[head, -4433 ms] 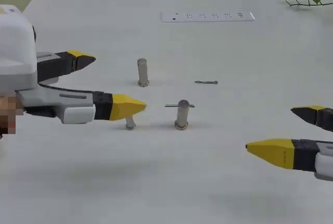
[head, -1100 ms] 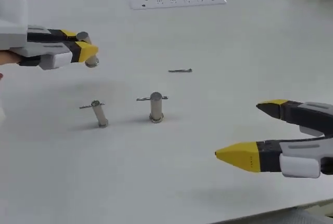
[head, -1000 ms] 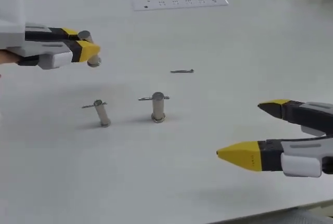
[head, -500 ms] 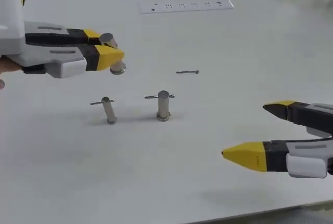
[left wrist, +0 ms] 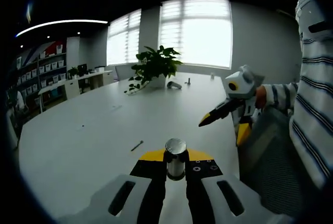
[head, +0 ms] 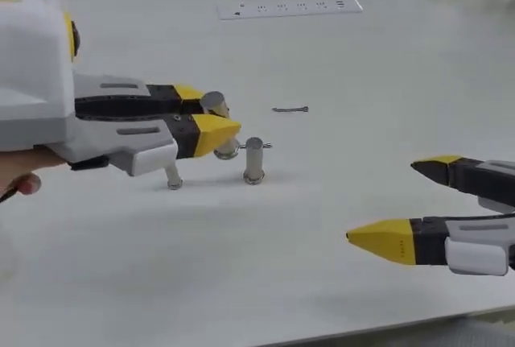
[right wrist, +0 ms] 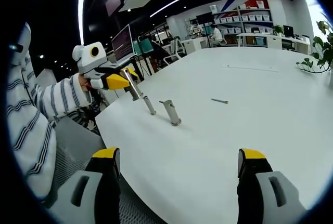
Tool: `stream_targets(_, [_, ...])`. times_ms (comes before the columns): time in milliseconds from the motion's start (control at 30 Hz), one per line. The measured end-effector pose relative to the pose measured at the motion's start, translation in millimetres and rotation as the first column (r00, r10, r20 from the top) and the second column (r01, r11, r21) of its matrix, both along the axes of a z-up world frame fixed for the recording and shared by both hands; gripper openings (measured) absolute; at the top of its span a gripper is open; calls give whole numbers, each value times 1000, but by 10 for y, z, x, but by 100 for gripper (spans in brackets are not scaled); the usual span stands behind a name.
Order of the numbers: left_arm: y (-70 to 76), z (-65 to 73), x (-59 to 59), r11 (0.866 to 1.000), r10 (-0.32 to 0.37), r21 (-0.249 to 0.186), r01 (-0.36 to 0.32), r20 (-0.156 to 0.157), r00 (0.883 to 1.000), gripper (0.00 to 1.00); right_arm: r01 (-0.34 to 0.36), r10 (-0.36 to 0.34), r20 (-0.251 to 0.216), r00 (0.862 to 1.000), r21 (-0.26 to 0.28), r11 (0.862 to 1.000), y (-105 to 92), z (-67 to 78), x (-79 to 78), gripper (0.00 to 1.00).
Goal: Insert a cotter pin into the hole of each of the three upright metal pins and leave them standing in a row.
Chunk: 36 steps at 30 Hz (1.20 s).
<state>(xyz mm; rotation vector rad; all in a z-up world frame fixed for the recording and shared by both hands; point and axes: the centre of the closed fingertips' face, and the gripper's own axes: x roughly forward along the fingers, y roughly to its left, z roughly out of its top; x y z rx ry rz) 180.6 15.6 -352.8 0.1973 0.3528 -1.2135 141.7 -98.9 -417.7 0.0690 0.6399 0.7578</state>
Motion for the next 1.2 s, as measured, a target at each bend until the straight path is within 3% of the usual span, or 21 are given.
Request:
stream_targets(200, [-132,-203,-94,999,-31,31,32,-35,999,9,-1,1,0,1000,-1,1000,-7,2,0,93])
stream_targets(333, [-168,-359,-109,994,-52,93,54,-22,998,9,6,-6,5,1000,-8,1000,-33,-2,-9,93])
stream_targets(467, [-199,-471,-102,993,-52,109,56,-36,998,9,13,-13,4,1000,-10,1000,-57,-9,-22,92])
stream_targets(567, [-242,-564,-123,987,-70,140,73,-27,997,9,16,-16,3,1000,-12,1000,-71,-14,-28,92])
stream_targets(733, [-301,-676,-142,982,-86,163,91,-34,996,9,15,-15,0,1000,-13,1000,-75,-21,-29,92])
stream_targets(1000, [-379,-775,-146,982,-81,164,88,-47,996,9,-2,1,-23,1000,-20,1000,-63,-59,-69,89])
stream_targets(1200, [-420,-875,-192,979,-91,177,102,-67,994,9,12,-12,-10,1000,-7,1000,-64,-35,-37,89])
